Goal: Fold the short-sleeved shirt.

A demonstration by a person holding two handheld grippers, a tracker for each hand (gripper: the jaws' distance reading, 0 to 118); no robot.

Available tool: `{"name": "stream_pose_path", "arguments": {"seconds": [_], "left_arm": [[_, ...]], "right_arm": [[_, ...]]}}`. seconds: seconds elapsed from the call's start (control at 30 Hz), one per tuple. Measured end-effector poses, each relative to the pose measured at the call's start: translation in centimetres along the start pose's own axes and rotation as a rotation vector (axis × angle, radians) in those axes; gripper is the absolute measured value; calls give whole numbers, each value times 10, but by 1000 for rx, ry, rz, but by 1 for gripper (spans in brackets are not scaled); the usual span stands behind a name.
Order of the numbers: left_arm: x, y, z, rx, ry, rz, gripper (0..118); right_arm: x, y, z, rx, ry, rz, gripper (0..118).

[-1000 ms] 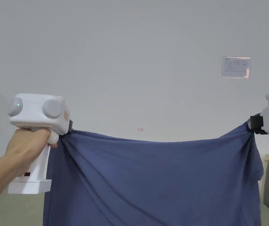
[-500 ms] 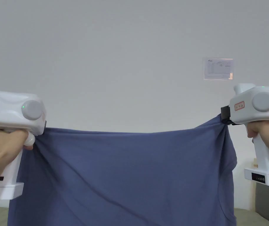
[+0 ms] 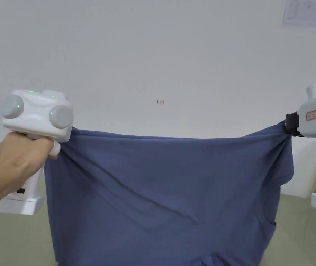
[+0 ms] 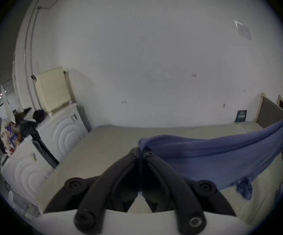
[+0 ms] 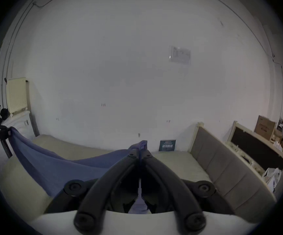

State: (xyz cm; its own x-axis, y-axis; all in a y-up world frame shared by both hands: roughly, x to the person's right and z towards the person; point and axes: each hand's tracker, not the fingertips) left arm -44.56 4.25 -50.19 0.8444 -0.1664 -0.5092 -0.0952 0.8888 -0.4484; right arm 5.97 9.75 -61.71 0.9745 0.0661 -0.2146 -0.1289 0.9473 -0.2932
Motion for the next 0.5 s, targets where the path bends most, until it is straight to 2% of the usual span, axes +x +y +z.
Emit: {"name": "stream_pose_path", "arguments": {"seconds": [0.07, 0.1, 0.2, 0.3, 0.33, 0.5], "left_arm": [[2, -33, -6, -47, -36, 0, 0], [1, -52, -6, -79, -56, 2, 0], [-5, -114, 4, -136, -93, -31, 0], [-17, -185, 24, -204, -121, -66, 0], [-22, -206, 33, -215, -115, -56, 0], [-49, -312, 67, -326, -112, -107, 0]], "right_arm": [[0, -37, 1, -53, -1, 41, 2], [1, -59, 5, -63, 19, 20, 2], [0, -129, 23, -156, 49, 28, 2], [2, -207, 61, -231, 124, -14, 2], [3, -232, 71, -244, 142, -65, 2], [3, -343, 144, -396, 149, -98, 2]]}}
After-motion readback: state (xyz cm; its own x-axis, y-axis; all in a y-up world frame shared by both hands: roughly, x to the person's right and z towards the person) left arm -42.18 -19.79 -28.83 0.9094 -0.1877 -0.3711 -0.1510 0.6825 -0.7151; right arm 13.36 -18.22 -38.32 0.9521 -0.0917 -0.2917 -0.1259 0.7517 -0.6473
